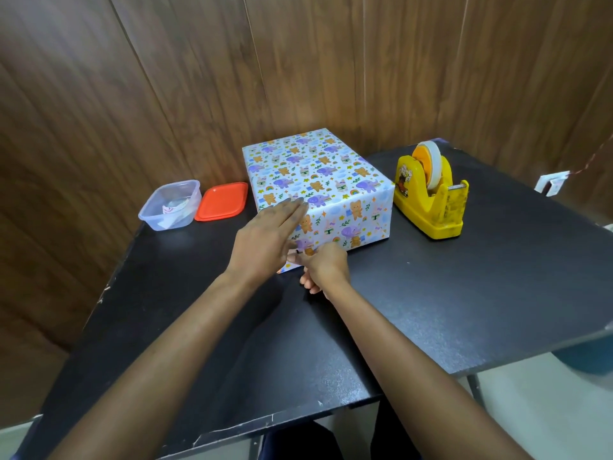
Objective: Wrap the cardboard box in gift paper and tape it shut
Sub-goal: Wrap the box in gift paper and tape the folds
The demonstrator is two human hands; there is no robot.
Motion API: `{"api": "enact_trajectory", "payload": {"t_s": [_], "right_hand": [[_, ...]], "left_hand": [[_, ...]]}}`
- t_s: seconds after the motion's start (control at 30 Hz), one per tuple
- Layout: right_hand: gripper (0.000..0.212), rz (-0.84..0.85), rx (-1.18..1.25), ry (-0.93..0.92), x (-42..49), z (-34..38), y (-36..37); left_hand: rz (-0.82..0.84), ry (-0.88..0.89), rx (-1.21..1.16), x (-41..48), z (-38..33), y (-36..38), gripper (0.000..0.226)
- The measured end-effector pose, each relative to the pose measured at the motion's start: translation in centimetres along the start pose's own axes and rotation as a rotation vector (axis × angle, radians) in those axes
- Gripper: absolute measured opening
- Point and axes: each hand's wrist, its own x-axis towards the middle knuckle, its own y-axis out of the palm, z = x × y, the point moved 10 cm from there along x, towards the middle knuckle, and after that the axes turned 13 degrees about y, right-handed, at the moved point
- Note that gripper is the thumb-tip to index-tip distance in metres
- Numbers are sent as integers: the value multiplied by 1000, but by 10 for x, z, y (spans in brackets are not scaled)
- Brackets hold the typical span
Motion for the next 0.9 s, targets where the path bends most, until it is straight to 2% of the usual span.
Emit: {"api": "enact_trajectory", "payload": {"t_s": [0.07,0.13,0.2,0.23,0.27,0.33,0.4,0.43,0.5,0.6,0.77,0.9], "right_hand": [[27,20,-40,25,-3,-2,0],[19,70,-66,25,-11,-1,-6],[22,25,-69,-74,-20,19,-34],[23,-77,-92,-173,-24,38,-58],[22,-214,-130,-286,-32,58,-85],[18,-482,-194,-467,-46,93,-132],[16,-641,-272,-519,-45,106,-159],[18,-678,-317,-486,-35,104,-167],[30,-604,-297,-379,-7,94,-173],[35,-304,29,-193,25,71,-167],[26,-367,26,-110,14,53,-185],[30,-409,-39,-97,-2,53,-190]], "left_hand": [[16,11,-6,0,-1,-1,72],[28,-39,-106,0,6,-1,69],[91,-218,-438,-6,23,8,71],[94,-315,-656,-9,28,13,74],[40,-406,-859,-12,32,13,77],[-190,-600,-1144,-16,43,8,74],[-409,-814,-1271,-26,53,9,57],[-449,-916,-1304,-31,53,13,43],[-440,-1074,-1365,-35,43,23,20],[-474,-1168,-1496,-34,21,29,27],[-440,-1218,-1573,-36,6,27,29],[-365,-1212,-1500,-34,5,21,28]]}}
